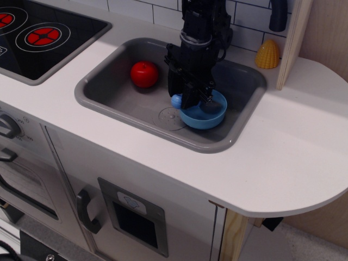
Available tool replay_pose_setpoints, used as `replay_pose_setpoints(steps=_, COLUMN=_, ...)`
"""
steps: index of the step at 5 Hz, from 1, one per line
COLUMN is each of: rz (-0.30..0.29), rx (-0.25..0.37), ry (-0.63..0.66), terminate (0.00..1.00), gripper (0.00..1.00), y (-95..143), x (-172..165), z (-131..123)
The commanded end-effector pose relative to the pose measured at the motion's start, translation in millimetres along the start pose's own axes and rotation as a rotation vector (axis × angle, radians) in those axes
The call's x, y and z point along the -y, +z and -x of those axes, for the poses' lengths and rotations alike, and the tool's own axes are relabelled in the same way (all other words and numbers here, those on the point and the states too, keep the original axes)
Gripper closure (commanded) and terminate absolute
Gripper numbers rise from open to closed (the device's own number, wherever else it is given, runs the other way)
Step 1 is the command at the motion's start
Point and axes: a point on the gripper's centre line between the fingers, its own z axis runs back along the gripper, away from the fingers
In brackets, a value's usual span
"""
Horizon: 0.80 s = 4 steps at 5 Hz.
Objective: Take spoon out of bowl sink
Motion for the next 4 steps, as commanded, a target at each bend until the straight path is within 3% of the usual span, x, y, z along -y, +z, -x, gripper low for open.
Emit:
replay_pose_setpoints(steps=1, rz=-0.005, rx=0.048, ry=0.003, terminate=0.00, gripper=1.00, y=16.8, x=-5.3, z=0.7)
replay_pose_setpoints(steps=4, rz=0.066, rx=0.109, ry=0.055, terminate=0.00, gripper=1.00, y=59.0, x=-26.1, z=11.2)
